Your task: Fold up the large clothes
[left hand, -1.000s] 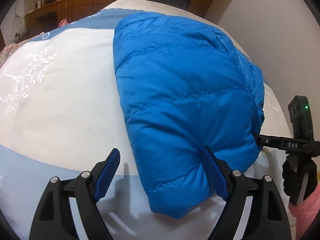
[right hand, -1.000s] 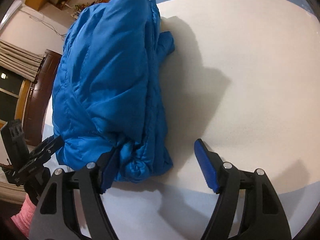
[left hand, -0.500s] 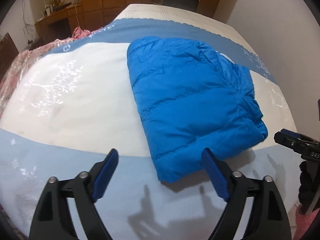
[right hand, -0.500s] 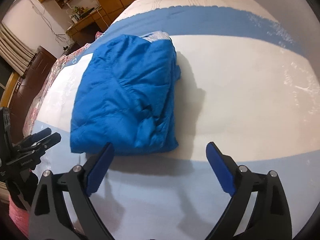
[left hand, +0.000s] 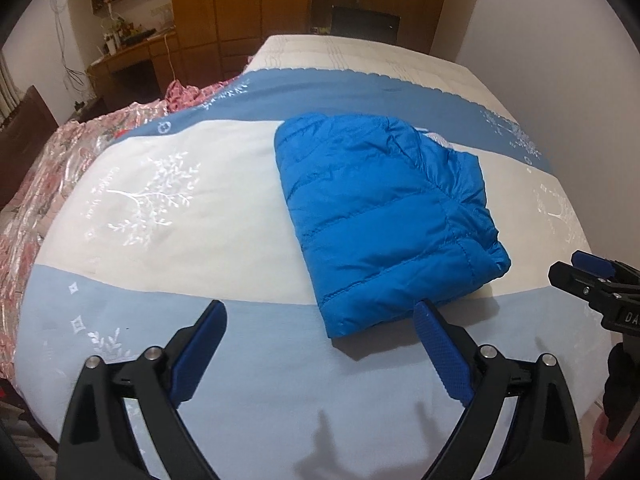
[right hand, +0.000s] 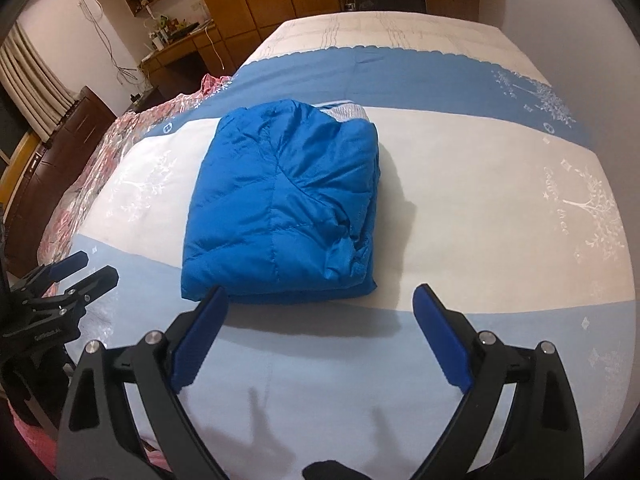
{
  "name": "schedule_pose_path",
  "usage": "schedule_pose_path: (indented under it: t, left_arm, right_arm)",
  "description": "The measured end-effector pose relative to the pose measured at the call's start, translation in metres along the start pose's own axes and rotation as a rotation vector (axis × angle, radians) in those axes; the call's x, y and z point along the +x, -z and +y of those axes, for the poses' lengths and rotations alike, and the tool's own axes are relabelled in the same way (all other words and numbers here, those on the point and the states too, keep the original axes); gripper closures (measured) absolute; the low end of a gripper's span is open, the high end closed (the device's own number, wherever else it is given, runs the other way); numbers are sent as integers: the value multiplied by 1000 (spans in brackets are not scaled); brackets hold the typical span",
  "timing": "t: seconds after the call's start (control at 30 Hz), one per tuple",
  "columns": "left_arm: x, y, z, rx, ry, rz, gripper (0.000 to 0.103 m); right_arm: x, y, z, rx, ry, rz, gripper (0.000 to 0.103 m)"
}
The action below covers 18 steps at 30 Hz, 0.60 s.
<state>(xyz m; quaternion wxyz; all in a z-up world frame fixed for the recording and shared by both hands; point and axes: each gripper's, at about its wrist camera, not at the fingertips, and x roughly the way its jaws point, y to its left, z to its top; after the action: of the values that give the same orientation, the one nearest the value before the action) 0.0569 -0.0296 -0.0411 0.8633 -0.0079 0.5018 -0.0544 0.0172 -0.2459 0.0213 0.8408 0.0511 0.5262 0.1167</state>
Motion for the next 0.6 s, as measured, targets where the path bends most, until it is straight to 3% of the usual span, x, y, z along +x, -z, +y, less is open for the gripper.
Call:
schedule_pose_path:
  t: [0.6]
  left_arm:
    - [-39, 0, -2, 17, -42, -26, 8]
  right_arm:
    - [-32, 3, 18, -3, 36, 1, 9]
